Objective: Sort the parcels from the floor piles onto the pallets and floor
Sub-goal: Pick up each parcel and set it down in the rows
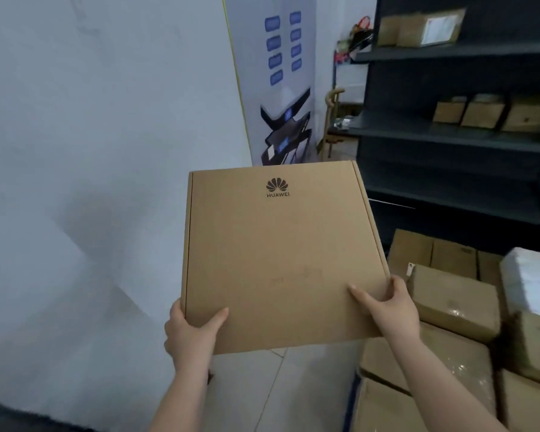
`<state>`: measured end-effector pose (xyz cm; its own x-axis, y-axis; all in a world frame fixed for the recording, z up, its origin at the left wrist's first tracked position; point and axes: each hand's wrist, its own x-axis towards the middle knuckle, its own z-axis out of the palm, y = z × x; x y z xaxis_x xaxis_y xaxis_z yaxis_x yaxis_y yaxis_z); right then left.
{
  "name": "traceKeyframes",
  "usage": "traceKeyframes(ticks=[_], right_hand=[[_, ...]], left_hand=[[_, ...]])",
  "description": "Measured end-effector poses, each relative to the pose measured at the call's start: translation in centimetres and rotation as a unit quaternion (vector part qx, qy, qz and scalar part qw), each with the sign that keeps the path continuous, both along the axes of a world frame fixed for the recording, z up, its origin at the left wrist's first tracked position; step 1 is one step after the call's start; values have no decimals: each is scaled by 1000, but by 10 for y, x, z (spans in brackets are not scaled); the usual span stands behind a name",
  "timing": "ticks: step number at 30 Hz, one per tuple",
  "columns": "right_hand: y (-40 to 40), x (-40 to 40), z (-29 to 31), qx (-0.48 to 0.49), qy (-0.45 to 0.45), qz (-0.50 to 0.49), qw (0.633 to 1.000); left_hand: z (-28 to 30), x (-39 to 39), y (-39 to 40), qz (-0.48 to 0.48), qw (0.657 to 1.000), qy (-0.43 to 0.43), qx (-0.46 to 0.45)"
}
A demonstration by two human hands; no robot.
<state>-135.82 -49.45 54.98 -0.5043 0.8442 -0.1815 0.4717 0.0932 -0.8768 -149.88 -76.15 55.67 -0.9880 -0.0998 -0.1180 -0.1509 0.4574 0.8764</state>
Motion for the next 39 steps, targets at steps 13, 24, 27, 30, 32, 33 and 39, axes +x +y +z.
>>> traceKeyframes(ticks=[13, 24, 27, 30, 32, 33, 39], right_hand=[[123, -148, -30, -19, -43, -125, 991], [286, -196, -46, -57, -109, -239, 963], [323, -199, -57, -67, -129, -281, 949], [364, -204, -77, -72, -161, -320, 931], [393, -207, -91, -79, -182, -345, 917], [409, -209, -99, -84, -195, -359, 909], [495, -199, -156, -104, -248, -413, 870]], left_hand=[[-16, -211, 160, -133, 989, -64, 15], [-46, -320, 388, -271, 954, -125, -36], [-63, -334, 452, -297, 942, -155, -31], [-91, -346, 518, -341, 923, -169, -53], [-114, -353, 561, -370, 909, -181, -71], [-127, -357, 583, -380, 902, -191, -80], [-195, -351, 705, -384, 875, -257, -144]])
